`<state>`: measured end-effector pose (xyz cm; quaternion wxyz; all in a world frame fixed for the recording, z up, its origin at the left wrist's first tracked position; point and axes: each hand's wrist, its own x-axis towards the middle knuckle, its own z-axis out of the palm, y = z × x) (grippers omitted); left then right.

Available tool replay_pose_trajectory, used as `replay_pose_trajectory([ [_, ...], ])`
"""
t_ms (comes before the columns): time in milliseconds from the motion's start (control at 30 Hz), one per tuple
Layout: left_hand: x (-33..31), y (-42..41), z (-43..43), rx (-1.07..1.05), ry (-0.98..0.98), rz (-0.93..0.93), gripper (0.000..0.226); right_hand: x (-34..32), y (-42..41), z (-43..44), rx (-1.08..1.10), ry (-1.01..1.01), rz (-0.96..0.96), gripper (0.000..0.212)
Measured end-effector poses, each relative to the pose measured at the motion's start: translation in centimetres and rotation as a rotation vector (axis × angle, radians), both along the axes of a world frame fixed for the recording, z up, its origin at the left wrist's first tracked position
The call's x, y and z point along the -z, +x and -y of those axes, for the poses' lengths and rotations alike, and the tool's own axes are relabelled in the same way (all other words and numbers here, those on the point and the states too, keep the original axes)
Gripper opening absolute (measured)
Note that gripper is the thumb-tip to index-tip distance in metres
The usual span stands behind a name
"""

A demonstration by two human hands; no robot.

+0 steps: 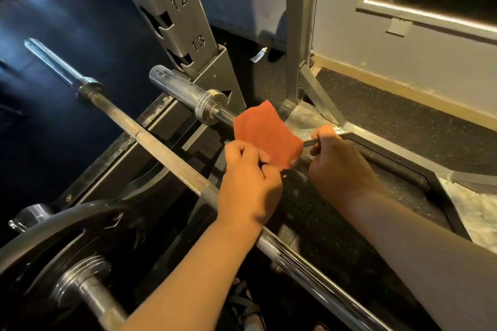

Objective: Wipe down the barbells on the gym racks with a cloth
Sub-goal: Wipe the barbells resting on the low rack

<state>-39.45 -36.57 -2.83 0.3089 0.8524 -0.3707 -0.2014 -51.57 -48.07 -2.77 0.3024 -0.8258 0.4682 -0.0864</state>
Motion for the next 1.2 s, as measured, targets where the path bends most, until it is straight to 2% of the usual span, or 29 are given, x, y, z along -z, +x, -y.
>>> replay_pose_trajectory([
  [33,0.1,0.0,0.4,-0.023,0.025,0.002,0.021,0.1,0.0,0.1,-0.003,0.003,0.0,0.016],
  [100,0.3,0.0,1.8,-0.095,-0.033,0.037,0.006,0.1,0.0,0.1,0.002,0.04,-0.005,0.018],
  [200,0.1,-0.7,4.0,-0.059,-0.263,0.096,0.025,-0.4,0.0,0.0,0.007,0.058,0.012,0.021],
  [233,0.6,-1.0,4.5,0.028,-0.235,0.191,0.02,-0.5,0.0,-0.1,0.0,0.061,0.025,0.02],
  [267,0.4,-1.5,4.8,0.153,-0.117,0.279,0.016,-0.6,0.0,-0.2,-0.006,0.066,0.037,0.019],
  [333,0.4,-1.3,4.7,0.366,0.043,0.368,0.022,-0.6,0.0,-0.3,-0.01,0.066,0.043,0.014],
  [433,0.5,2.4,4.2,0.475,0.018,0.525,0.022,-0.8,0.0,-0.4,-0.012,0.027,0.015,0.016],
  [500,1.3,5.5,4.3,0.393,-0.04,0.571,0.03,-1.2,-0.2,-0.4,-0.013,0.03,0.0,0.023],
  [567,1.4,7.1,5.5,0.235,0.017,0.604,0.035,-1.3,-0.3,-0.4,-0.02,0.035,-0.004,0.026],
  [633,1.2,6.0,6.7,0.065,0.1,0.577,0.039,-1.3,-0.2,-0.4,-0.021,0.025,-0.002,0.025],
  [700,0.8,3.0,7.4,0.031,0.134,0.529,0.033,-1.2,-0.2,-0.4,-0.011,0.027,0.006,0.021],
  [800,-0.2,-1.7,6.0,0.276,0.011,0.559,0.034,-1.3,-0.3,-0.4,-0.002,0.063,0.057,0.011],
  [833,-0.2,-1.8,5.5,0.359,-0.022,0.517,0.033,-1.4,-0.3,-0.4,-0.005,0.077,0.073,0.009],
  [933,0.6,1.8,4.0,0.61,-0.021,0.579,0.011,-1.5,-0.3,-0.6,-0.034,0.044,0.056,0.015],
  [967,1.0,3.6,3.8,0.603,-0.082,0.579,0.017,-1.5,-0.2,-0.6,-0.033,0.035,0.038,0.019],
  [1033,1.7,7.1,4.3,0.425,-0.1,0.559,0.03,-1.3,-0.2,-0.4,-0.023,0.033,0.01,0.024],
  [1133,2.6,7.9,5.8,0.182,0.076,0.545,0.042,-0.9,-0.1,-0.2,-0.004,0.039,-0.027,0.029],
  [1200,2.0,4.6,6.2,0.093,0.055,0.448,0.033,-0.7,0.0,-0.1,0.001,0.047,-0.031,0.025],
])
